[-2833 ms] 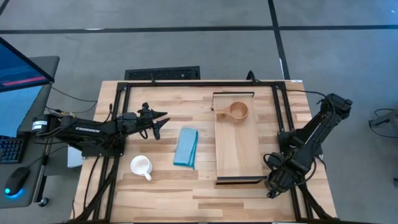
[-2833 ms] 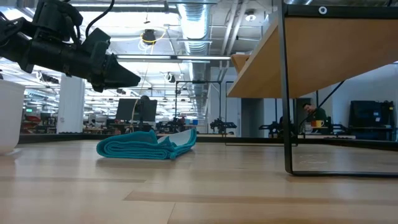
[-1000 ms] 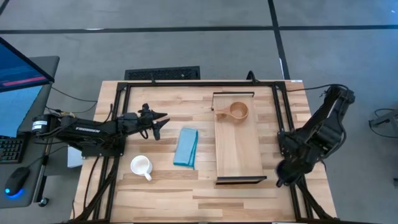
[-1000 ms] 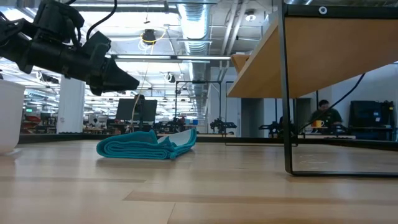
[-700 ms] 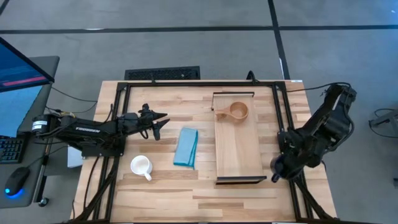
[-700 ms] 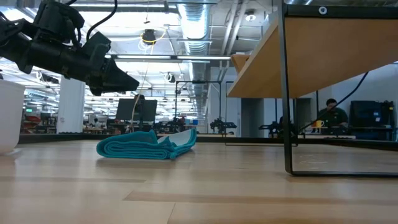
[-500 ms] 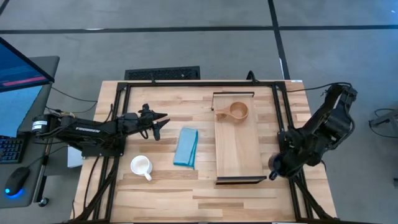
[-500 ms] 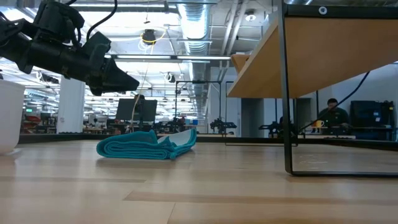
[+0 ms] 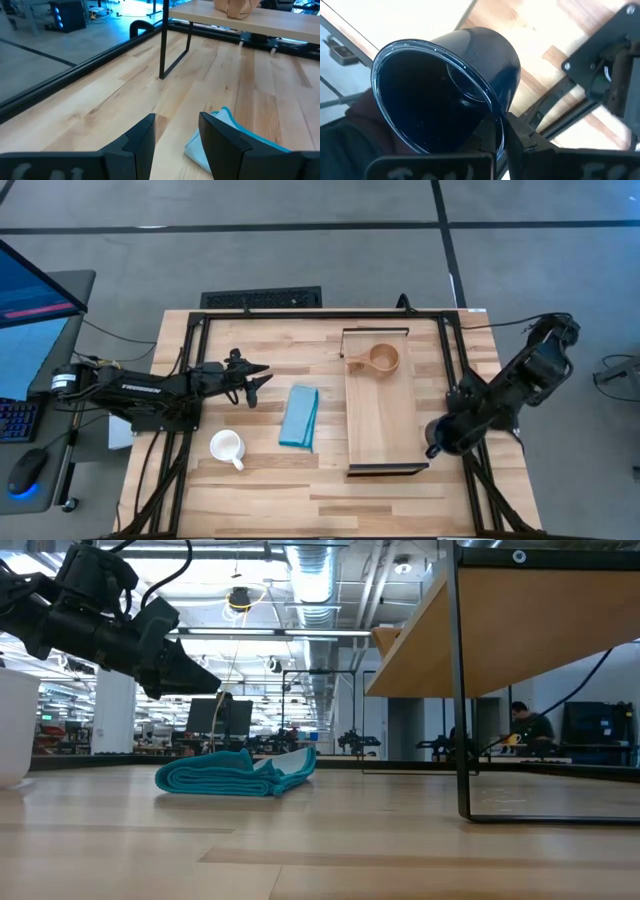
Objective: Stack small to large cups/mugs on shelf
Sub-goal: Put the black mug on the shelf
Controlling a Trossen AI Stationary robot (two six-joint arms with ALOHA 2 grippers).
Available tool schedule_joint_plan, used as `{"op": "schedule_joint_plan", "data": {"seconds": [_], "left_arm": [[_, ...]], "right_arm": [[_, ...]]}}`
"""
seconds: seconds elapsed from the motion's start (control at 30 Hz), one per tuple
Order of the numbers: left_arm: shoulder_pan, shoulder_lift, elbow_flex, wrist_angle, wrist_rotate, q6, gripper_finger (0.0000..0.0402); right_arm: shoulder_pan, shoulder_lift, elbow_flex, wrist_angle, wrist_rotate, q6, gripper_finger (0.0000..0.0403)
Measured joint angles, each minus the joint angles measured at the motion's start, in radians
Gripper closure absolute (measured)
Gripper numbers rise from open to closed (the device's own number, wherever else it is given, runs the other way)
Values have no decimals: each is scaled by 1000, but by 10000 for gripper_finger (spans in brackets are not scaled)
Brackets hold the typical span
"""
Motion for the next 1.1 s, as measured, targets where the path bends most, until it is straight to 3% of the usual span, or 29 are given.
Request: {"op": "schedule_joint_plan", "data": {"seconds": [0.33, 0.6, 0.8, 0.93, 1.1], "left_arm": [[0, 0, 0, -3, 0, 0, 260], [0, 0, 0, -4, 25, 17, 260], [0, 0, 0, -4, 35, 38, 260], [0, 0, 0, -29, 35, 32, 260], [0, 0, 0, -91, 40, 0, 260]], "right_arm": [[-181, -5, 0, 5, 23, -122, 375], [-322, 12, 10, 173, 20, -162, 375], [-461, 158, 170, 154, 23, -350, 375], [-547, 287, 345, -6, 27, -445, 375], [-610, 371, 426, 7, 33, -527, 375]]}}
